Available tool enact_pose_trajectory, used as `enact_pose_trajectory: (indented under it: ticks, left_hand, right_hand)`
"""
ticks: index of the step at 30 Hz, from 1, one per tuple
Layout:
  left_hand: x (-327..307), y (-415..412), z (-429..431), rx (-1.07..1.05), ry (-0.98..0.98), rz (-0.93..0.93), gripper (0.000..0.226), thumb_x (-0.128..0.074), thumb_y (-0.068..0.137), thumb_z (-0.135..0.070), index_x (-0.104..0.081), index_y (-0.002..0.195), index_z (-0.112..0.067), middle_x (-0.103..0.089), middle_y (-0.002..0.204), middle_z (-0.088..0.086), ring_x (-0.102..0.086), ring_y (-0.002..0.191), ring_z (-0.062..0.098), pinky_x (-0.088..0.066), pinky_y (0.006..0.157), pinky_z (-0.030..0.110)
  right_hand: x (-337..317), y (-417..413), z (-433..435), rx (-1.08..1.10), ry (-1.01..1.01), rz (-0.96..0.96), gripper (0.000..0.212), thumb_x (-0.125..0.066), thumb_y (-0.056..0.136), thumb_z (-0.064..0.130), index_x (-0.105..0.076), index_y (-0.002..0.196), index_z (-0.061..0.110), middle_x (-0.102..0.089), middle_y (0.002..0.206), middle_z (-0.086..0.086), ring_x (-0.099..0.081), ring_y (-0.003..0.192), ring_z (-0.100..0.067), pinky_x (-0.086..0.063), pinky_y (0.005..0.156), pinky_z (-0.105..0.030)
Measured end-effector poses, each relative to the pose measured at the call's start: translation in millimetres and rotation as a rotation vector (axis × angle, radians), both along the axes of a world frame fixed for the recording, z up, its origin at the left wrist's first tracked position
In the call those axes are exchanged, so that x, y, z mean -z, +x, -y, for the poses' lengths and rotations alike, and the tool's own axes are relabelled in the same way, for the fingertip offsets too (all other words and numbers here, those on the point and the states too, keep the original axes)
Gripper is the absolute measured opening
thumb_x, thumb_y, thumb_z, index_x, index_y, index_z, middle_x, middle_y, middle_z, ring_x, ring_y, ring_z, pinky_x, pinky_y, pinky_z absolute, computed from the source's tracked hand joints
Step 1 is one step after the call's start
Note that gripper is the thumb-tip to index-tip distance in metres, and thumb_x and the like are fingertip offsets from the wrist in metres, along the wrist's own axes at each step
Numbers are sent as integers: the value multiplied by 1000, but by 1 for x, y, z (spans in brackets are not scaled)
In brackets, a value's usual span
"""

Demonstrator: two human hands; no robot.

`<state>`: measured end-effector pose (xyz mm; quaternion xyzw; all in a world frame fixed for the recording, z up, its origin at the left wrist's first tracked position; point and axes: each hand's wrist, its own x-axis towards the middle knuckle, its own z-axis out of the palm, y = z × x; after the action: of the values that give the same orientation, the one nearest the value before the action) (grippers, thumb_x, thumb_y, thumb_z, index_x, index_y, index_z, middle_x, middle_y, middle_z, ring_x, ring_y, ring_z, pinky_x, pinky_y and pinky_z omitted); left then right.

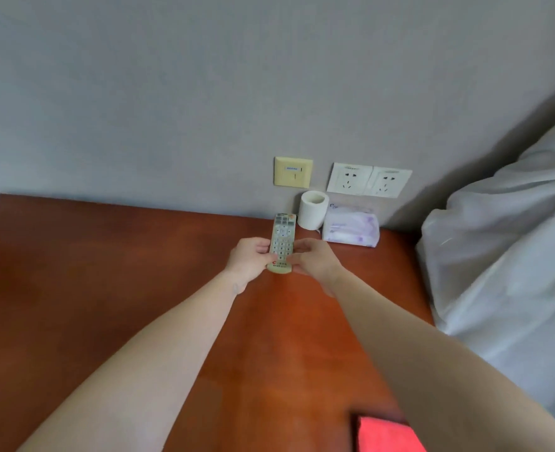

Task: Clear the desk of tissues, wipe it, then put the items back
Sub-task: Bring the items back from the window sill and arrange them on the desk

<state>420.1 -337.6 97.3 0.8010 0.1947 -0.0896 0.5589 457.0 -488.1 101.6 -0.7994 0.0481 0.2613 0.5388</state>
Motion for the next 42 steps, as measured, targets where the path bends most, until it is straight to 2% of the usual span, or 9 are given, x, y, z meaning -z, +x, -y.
enact_pose_trajectory:
  ticks: [10,13,17,24,27,30,34,38,42]
  left_hand:
    - [53,76,-13,22,78,-81,40,-72,88,-11,-63,127,-15,-69,116,6,-66,105,21,-53,97,42]
    - [62,90,-10,54,117,-107,41,-72,88,-15,-62,128,-15,-69,119,3,-65,108,19,-51,98,35]
    - [73,99,-4,56,114,-119,42,-73,88,-15,-63,128,-18,-69,119,2,-64,109,17,-49,93,27]
    - [73,107,-2,81,152,-131,44,-71,89,-14,-62,131,-19,-68,123,3,-62,115,18,-46,104,35]
    - [64,104,0,150,207,-182,58,-69,91,-18,-47,145,-13,-59,138,6,-53,129,22,-39,109,32]
    - [50,95,2,228,314,-207,78,-72,89,-29,-32,152,-8,-45,150,9,-44,136,26,-36,113,39]
    - [19,75,1,350,430,-161,77,-73,87,-33,-36,150,-9,-44,149,12,-47,133,29,-40,109,44]
    - [-26,49,-2,517,676,-73,70,-67,91,-34,-35,150,-15,-42,149,9,-45,134,27,-39,108,45]
    - [-67,14,2,818,1079,-10,86,-60,90,-53,-16,156,-19,-22,161,3,-21,148,22,-10,121,50]
  right_hand:
    - [58,75,-21,66,-33,-150,34,-63,83,8,-65,117,12,-71,108,-4,-70,95,-20,-56,90,-38]
    - [79,90,-19,106,-47,-157,48,-63,71,16,-64,119,15,-70,110,-3,-68,100,-22,-55,92,-42]
    - [84,96,-17,126,-63,-159,35,-62,79,10,-64,114,17,-68,113,-4,-65,104,-23,-54,94,-42]
    - [72,98,-18,87,-94,-123,41,-59,83,9,-65,124,15,-68,119,-3,-63,107,-20,-52,95,-36]
    - [58,93,-16,17,-122,-94,39,-57,88,7,-64,126,17,-67,117,1,-59,102,-16,-49,88,-28]
    - [46,86,-13,16,-172,-73,38,-57,92,6,-57,130,6,-56,108,1,-52,97,-16,-45,90,-32]
    - [21,69,-8,-112,-301,15,46,-61,87,14,-56,132,7,-58,131,-8,-57,115,-25,-47,98,-35]
    - [-16,40,9,-403,-659,264,38,-54,90,17,-54,128,15,-56,128,-7,-52,118,-28,-43,96,-39]
    - [-57,1,33,-608,-958,451,44,-55,89,16,-47,132,23,-53,133,-1,-40,130,-25,-21,113,-49]
